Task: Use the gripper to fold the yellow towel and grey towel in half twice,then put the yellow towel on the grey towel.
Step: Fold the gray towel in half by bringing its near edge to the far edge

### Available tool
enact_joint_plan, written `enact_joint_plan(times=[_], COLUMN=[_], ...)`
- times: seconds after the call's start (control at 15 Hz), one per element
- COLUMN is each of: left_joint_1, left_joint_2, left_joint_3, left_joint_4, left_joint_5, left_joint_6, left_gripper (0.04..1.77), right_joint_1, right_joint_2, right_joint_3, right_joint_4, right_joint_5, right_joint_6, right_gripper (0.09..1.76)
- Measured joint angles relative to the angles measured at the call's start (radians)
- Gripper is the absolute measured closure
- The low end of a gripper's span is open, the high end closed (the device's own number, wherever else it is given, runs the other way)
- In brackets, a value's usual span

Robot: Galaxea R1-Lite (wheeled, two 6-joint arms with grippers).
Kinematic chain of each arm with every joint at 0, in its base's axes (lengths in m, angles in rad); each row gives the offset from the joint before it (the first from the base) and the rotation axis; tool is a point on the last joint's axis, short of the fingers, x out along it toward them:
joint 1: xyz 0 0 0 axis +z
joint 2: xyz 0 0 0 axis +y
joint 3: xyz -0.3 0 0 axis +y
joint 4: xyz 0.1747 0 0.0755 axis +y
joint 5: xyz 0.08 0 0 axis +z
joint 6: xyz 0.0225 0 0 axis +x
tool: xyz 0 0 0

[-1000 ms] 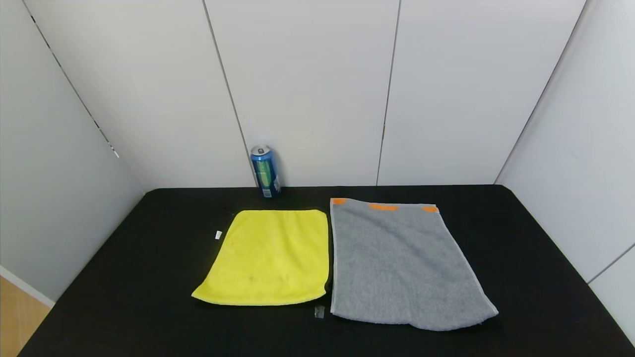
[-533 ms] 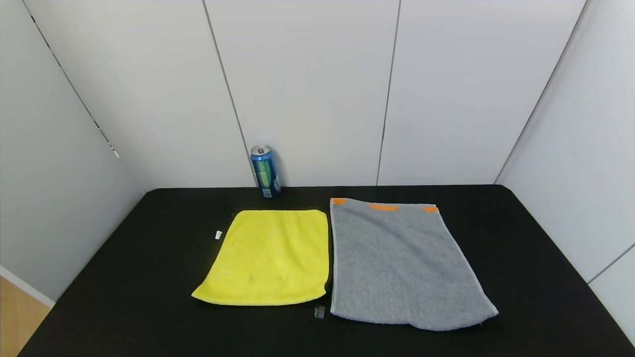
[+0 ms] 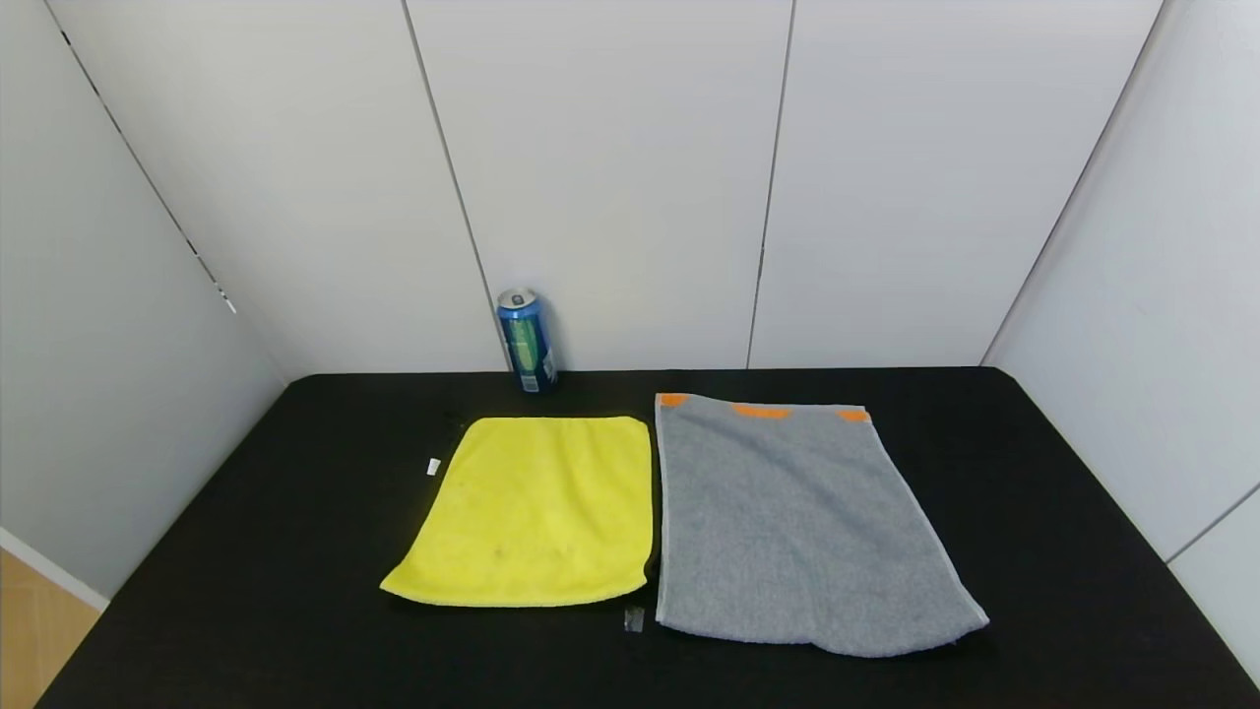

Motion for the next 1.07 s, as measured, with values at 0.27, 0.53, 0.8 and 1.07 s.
enact_joint_plan(times=[0.27, 0.53, 0.8, 1.07], left_joint_1=[0.0, 0.0, -0.001, -0.009], left_joint_2=[0.0, 0.003, 0.079, 0.277], left_joint_3=[-0.057, -0.176, -0.299, -0.454], left_joint_4=[0.003, 0.084, 0.117, 0.114], left_joint_5=[-0.027, -0.093, -0.148, -0.154], left_joint_6=[0.004, 0.005, 0.006, 0.01], left_gripper=[0.09, 0.09, 0.09, 0.09], right_joint_1=[0.0, 0.0, 0.007, 0.038], right_joint_2=[0.0, 0.025, 0.141, 0.318], right_joint_3=[-0.034, -0.204, -0.345, -0.529], right_joint_4=[0.004, 0.088, 0.096, 0.102], right_joint_5=[0.011, 0.057, 0.062, 0.057], right_joint_6=[0.033, 0.066, 0.066, 0.066], right_gripper=[0.14, 0.14, 0.14, 0.14])
